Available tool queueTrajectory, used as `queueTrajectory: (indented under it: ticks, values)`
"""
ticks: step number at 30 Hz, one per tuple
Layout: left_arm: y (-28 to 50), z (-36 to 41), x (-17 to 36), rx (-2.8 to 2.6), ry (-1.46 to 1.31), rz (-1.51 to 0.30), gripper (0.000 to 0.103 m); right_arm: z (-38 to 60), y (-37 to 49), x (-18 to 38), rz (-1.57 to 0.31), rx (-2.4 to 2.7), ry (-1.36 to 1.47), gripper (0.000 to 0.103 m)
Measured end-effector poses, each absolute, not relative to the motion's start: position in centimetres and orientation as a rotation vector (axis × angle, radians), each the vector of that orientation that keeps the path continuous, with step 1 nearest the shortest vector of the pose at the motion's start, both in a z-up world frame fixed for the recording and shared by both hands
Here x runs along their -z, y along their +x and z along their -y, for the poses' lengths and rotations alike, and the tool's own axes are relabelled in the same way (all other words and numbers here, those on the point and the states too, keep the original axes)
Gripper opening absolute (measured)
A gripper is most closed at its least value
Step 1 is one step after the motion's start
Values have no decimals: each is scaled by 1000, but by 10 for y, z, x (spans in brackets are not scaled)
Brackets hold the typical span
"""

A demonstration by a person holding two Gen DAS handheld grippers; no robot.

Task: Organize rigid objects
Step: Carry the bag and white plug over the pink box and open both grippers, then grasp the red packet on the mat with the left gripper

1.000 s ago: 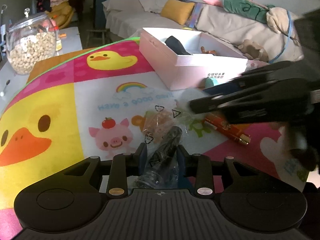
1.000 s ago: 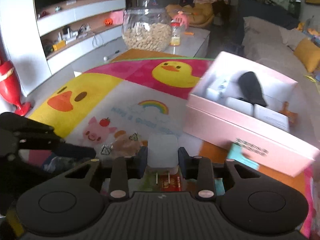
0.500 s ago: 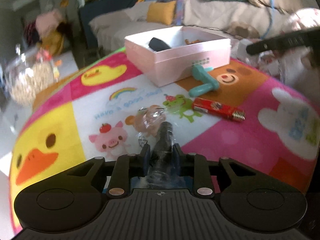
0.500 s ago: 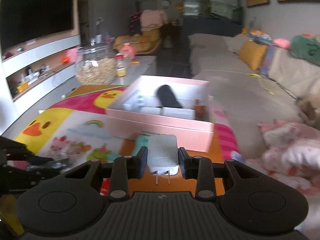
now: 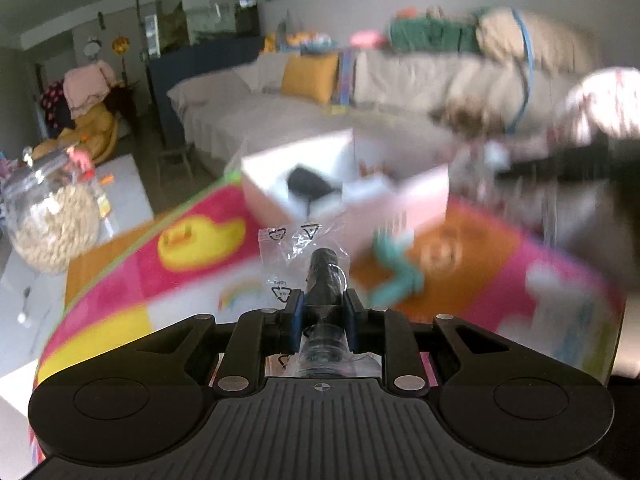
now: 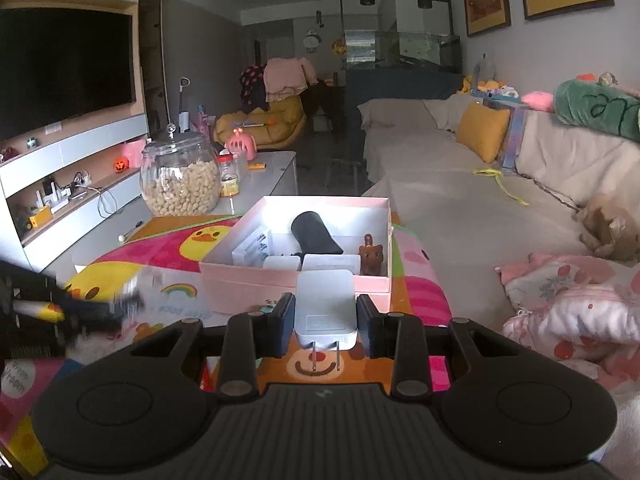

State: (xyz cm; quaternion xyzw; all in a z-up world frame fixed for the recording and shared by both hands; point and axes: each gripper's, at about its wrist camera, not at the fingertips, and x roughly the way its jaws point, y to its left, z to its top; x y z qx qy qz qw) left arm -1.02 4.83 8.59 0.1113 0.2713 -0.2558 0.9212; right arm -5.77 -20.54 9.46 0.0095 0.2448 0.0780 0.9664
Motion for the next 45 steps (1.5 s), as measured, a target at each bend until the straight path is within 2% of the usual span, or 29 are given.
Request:
queueTrajectory:
  ticks: [5, 8, 11, 16, 20, 24, 28, 35, 42, 45]
  values:
    - [61, -28, -126, 561, 0, -466, 25, 205, -42, -94, -493, -146, 51, 32]
    - [114, -17, -124, 521, -182, -510, 28, 203, -28, -98, -496, -134, 68, 32]
    - [128, -11, -112, 516, -199, -509, 29, 201, -10, -105, -486, -117, 73, 32]
    - [112, -34, -92, 464, -241, -553, 29, 190, 43, -117, -459, -119, 82, 33]
    - [89, -62, -79, 399, -258, -589, 29, 172, 85, -120, -448, -44, 19, 52]
    - [65, -77, -65, 365, -279, -646, 28, 170, 84, -116, -467, -76, 40, 54]
    - [47, -71, -48, 358, -266, -716, 28, 167, 51, -99, -489, -128, 36, 63]
    - [20, -44, -24, 424, -215, -839, 28, 172, -11, -44, -663, -195, 38, 64]
    - [3, -2, -19, 469, -93, -891, 29, 186, -28, -18, -633, -15, -15, 64]
    - [-7, 14, -20, 455, 9, -837, 29, 196, -29, -12, -635, 0, 36, 64]
